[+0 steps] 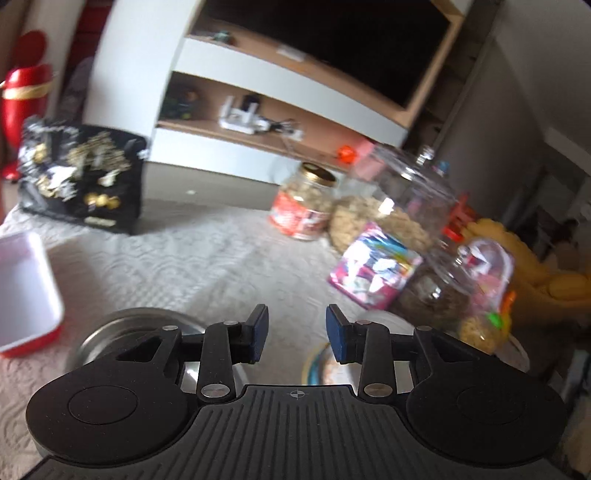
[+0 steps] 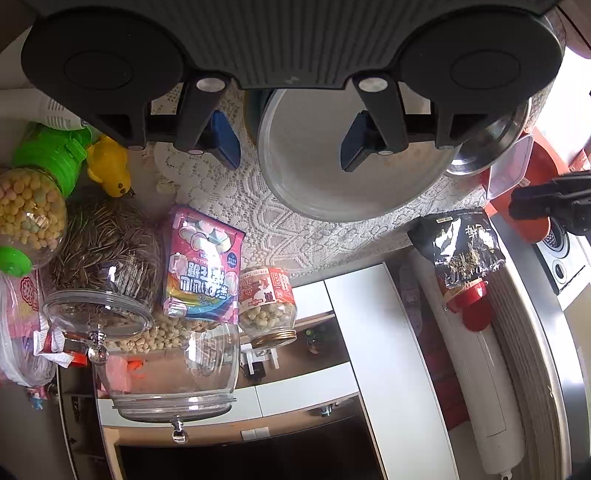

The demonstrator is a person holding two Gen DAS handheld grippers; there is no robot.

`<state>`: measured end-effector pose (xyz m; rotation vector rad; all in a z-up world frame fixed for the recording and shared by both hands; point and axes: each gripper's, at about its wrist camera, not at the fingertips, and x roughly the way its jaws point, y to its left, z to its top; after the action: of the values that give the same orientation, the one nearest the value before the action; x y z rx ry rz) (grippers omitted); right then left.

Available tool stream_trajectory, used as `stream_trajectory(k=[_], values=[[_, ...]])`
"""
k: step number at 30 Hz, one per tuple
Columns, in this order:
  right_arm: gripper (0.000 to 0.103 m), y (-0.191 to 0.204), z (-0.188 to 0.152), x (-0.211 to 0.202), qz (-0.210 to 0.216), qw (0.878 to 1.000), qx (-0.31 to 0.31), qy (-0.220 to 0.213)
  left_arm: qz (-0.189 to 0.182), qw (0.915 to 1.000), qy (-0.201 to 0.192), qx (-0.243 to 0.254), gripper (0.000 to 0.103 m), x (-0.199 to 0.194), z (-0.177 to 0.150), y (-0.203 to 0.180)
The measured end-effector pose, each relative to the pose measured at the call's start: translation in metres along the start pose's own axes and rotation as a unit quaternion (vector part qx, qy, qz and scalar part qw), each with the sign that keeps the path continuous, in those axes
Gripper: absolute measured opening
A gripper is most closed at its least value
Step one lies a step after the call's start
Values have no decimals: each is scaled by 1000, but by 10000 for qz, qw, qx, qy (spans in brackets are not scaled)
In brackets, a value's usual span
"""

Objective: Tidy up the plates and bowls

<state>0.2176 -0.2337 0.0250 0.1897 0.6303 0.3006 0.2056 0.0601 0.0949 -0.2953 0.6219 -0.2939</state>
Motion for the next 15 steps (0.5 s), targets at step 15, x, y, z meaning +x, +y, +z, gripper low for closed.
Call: stream_trajectory(k=[15], values=[[64,-34,-9,32,226,9993,46,307,1096,9833,980,1075,43,67,-16,-58]])
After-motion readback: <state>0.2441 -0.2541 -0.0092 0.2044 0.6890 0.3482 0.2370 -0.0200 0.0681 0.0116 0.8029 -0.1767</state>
